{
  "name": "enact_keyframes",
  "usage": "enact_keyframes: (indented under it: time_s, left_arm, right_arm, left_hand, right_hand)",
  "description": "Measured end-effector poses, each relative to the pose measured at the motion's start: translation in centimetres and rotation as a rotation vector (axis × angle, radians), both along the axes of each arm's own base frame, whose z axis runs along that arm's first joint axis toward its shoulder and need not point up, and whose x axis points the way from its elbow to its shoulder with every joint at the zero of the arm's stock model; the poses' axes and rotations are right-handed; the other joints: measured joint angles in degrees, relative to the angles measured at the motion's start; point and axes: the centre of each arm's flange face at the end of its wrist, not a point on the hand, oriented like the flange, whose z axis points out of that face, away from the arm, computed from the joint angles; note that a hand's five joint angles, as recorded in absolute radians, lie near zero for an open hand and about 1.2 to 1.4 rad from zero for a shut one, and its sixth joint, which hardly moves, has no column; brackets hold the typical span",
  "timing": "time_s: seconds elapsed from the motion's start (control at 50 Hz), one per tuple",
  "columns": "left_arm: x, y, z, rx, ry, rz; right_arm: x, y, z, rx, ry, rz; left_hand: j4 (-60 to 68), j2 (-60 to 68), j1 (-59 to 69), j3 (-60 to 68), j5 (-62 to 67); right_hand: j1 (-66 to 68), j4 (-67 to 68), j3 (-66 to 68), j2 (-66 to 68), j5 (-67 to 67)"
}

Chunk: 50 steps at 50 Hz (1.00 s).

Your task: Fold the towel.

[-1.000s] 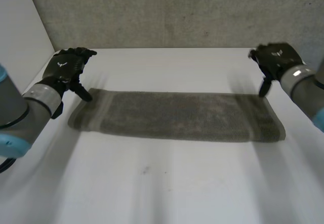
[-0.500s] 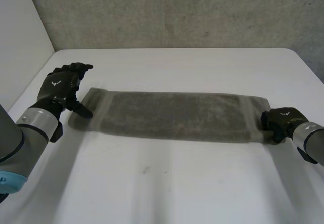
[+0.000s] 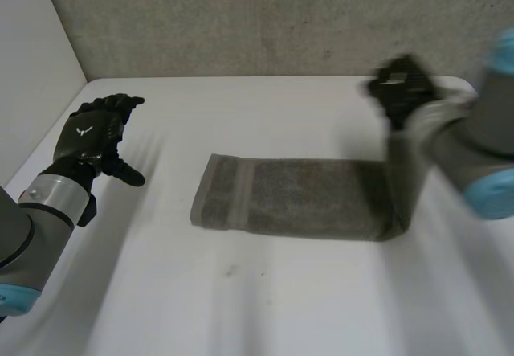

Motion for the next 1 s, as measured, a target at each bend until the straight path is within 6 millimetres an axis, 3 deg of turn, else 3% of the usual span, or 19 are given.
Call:
enact_keyframes:
  time_s: [0.02, 0.08, 0.18, 0.26, 0.3, 0.32, 0.4, 0.42, 0.46, 0.52, 0.6, 0.66, 0.74, 0.84, 0.92, 1.0]
  left_arm:
    - [0.0, 0.0, 0.0, 0.0, 0.0, 0.0]
    - [0.1, 0.0, 0.1, -0.002, 0.0, 0.001]
    - [0.1, 0.0, 0.1, -0.005, 0.001, 0.001]
    - [0.0, 0.0, 0.1, -0.006, 0.001, 0.0]
    - [0.0, 0.0, 0.1, -0.007, 0.001, -0.001]
    - [0.0, 0.0, 0.1, -0.007, 0.0, -0.002]
    - [-0.1, 0.1, -0.1, -0.005, -0.003, -0.004]
    - [-0.1, 0.1, -0.1, -0.003, -0.005, -0.006]
    - [-0.2, 0.1, -0.2, -0.002, -0.007, -0.009]
    - [-0.4, 0.3, -0.2, -0.003, -0.009, -0.016]
    - [-0.9, 0.7, -0.1, -0.006, -0.009, -0.032]
    - [-1.4, 1.0, 0.0, -0.009, -0.007, -0.048]
    - [-2.1, 1.6, 0.1, -0.015, -0.007, -0.076]
    - [-3.1, 2.1, 0.0, -0.019, -0.01, -0.111]
    - [-3.9, 2.7, -0.2, -0.013, -0.015, -0.143]
    - [-4.7, 3.5, -0.8, 0.005, -0.027, -0.177]
  right_arm:
    - [1.3, 0.9, -0.2, 0.001, 0.001, 0.038]
    - [7.9, 6.3, -2.4, 0.026, 0.013, 0.234]
    - [13.5, 12.9, -6.9, 0.087, 0.051, 0.427]
    - [15.1, 15.4, -9.9, 0.134, 0.084, 0.487]
    - [15.2, 15.7, -10.5, 0.145, 0.091, 0.494]
    - [15.3, 16.0, -11.2, 0.158, 0.1, 0.498]
    - [15.0, 15.8, -11.3, 0.178, 0.094, 0.48]
    - [14.5, 15.6, -10.7, 0.189, 0.077, 0.457]
    - [13.7, 14.9, -9.5, 0.208, 0.041, 0.415]
    - [11.2, 13.1, -7.5, 0.263, -0.049, 0.307]
    - [7.5, 10.9, -6.2, 0.349, -0.156, 0.173]
    - [4.8, 9.6, -6.4, 0.42, -0.215, 0.081]
    - [1.4, 8.3, -8.2, 0.512, -0.244, -0.023]
    - [-0.5, 7.6, -10.3, 0.571, -0.233, -0.069]
    - [-0.9, 7.2, -11.2, 0.574, -0.235, -0.071]
    - [-1.1, 6.8, -11.7, 0.56, -0.242, -0.071]
  left_hand:
    - [0.0, 0.0, 0.0, 0.0, 0.0]
    - [0.0, 0.0, 0.0, 0.0, 0.0]
    - [0.0, 0.0, 0.0, 0.0, 0.0]
    - [0.0, 0.0, 0.0, 0.0, 0.0]
    - [0.0, 0.0, 0.0, 0.0, 0.0]
    - [0.0, 0.0, 0.0, 0.0, 0.0]
    - [0.0, 0.0, 0.0, 0.0, 0.0]
    - [0.0, 0.0, 0.0, 0.0, 0.0]
    - [0.0, 0.0, 0.0, 0.0, 0.0]
    - [0.0, 0.0, 0.0, 0.0, 0.0]
    - [0.0, 0.0, 0.0, 0.0, 0.0]
    - [0.0, 0.0, 0.0, 0.0, 0.0]
    - [0.0, 0.0, 0.0, 0.0, 0.0]
    - [0.0, 0.0, 0.0, 0.0, 0.0]
    - [0.0, 0.0, 0.0, 0.0, 0.0]
    - [0.1, 0.1, 0.0, 0.1, 0.0]
  right_hand:
    - [0.0, 0.0, 0.0, 0.0, 0.0]
    - [0.0, 0.0, 0.0, 0.0, 0.0]
    - [0.0, 0.0, 0.0, 0.0, 0.0]
    - [0.0, 0.0, 0.0, 0.0, 0.0]
    - [-0.9, -0.9, -0.9, -0.8, -0.5]
    - [-13.7, -13.3, -13.6, -12.7, -13.6]
    - [-44.3, -43.2, -44.1, -43.4, -44.3]
    - [-55.7, -55.7, -56.0, -54.9, -56.8]
    - [-60.4, -61.7, -62.4, -60.6, -62.9]
    - [-62.4, -61.9, -63.4, -61.1, -63.0]
    - [-62.5, -61.9, -63.4, -61.1, -63.0]
    - [-62.5, -61.9, -63.4, -61.1, -63.0]
    - [-62.5, -61.9, -63.4, -61.1, -63.0]
    - [-62.5, -61.9, -63.4, -61.1, -63.0]
    - [-60.7, -61.5, -62.7, -60.4, -61.8]
    - [-41.4, -43.3, -43.6, -41.6, -42.3]
